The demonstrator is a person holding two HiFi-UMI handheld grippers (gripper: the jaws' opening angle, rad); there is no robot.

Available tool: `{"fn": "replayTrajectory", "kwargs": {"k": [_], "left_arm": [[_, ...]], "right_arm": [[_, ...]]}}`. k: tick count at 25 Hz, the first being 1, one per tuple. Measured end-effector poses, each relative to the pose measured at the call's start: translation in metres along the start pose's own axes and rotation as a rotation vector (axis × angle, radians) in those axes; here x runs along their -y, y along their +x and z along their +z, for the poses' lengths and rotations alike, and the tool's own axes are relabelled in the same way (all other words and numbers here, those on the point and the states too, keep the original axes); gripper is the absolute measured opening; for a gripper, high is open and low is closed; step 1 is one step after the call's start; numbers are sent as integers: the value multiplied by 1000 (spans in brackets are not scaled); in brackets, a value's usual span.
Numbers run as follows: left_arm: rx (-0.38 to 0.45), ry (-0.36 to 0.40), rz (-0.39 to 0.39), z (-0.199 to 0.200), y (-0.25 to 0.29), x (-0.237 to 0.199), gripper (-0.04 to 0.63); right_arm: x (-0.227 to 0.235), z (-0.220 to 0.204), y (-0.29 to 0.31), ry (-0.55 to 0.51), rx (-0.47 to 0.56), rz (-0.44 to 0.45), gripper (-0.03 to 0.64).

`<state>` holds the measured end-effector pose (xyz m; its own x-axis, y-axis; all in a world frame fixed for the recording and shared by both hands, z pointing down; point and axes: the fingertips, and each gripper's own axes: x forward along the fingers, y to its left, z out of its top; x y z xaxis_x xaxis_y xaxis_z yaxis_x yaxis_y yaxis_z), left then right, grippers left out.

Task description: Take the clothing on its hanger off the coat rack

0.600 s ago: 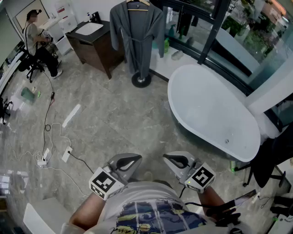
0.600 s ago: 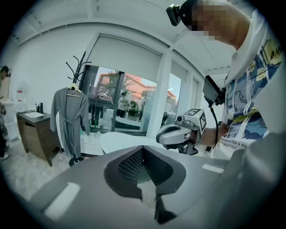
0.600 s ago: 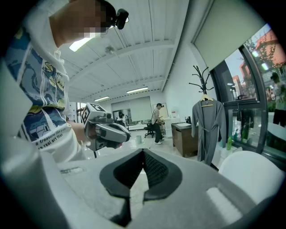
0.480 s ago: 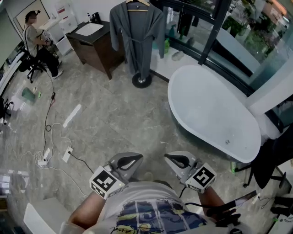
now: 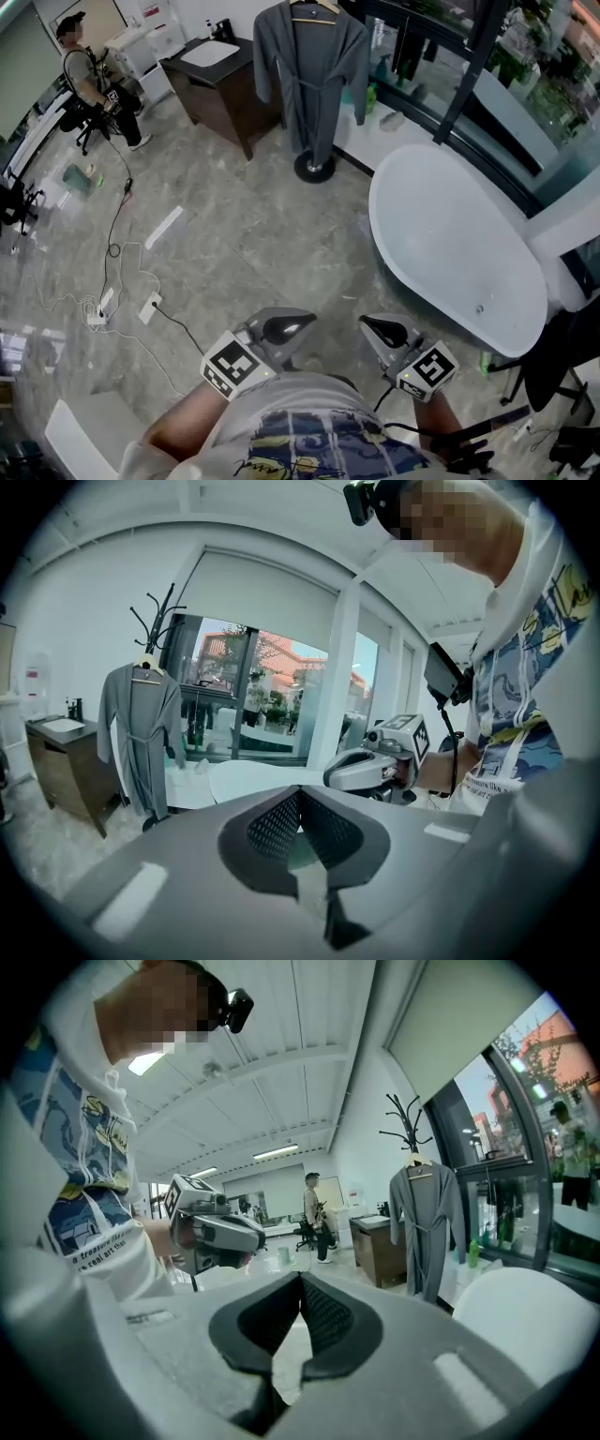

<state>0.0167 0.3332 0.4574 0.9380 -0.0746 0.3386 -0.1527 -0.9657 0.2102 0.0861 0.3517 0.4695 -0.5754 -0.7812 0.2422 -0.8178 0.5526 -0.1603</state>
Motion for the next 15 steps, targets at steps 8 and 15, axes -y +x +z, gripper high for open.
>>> {"fn": "replayTrajectory", "kwargs": {"k": [8,15], "left_arm": [[49,-8,-15,12,7,-64,2],[82,19,-48,49,13,-156,2]], "right_arm": [[32,14,48,-1,-31,-14,21],[84,55,121,-14,-48,-49,41]]}}
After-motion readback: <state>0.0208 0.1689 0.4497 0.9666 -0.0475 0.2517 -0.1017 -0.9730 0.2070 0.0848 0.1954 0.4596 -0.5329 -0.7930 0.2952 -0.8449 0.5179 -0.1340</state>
